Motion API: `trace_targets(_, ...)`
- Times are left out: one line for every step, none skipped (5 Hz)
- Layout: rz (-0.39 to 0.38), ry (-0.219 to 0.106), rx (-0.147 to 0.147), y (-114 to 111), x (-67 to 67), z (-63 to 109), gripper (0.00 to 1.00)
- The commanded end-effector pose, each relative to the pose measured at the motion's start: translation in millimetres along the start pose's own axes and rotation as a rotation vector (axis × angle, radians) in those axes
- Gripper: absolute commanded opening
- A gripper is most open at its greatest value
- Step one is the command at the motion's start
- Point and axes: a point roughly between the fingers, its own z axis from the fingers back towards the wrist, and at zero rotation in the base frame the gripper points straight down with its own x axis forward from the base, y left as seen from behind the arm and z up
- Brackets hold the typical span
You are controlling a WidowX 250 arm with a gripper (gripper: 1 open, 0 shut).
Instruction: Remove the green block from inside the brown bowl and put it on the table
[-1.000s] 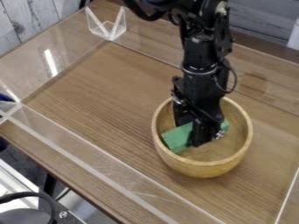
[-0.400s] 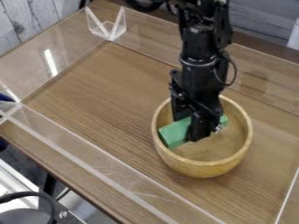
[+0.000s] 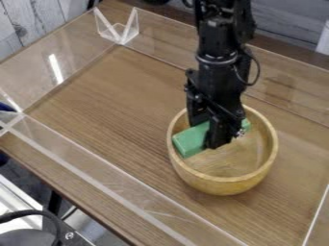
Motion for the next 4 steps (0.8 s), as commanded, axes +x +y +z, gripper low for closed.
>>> trace_targets(0.011, -0.085, 0.038, 7.6, 9.8, 27.6, 0.00)
trace_targets(0.019, -0.097, 0.046, 10.0, 10.7, 34.9, 0.00)
trace_targets(0.027, -0.107, 0.053, 12.2, 11.6, 40.8, 0.00)
trace_targets(0.031, -0.113, 0.056, 13.6, 12.3, 43.7, 0.00)
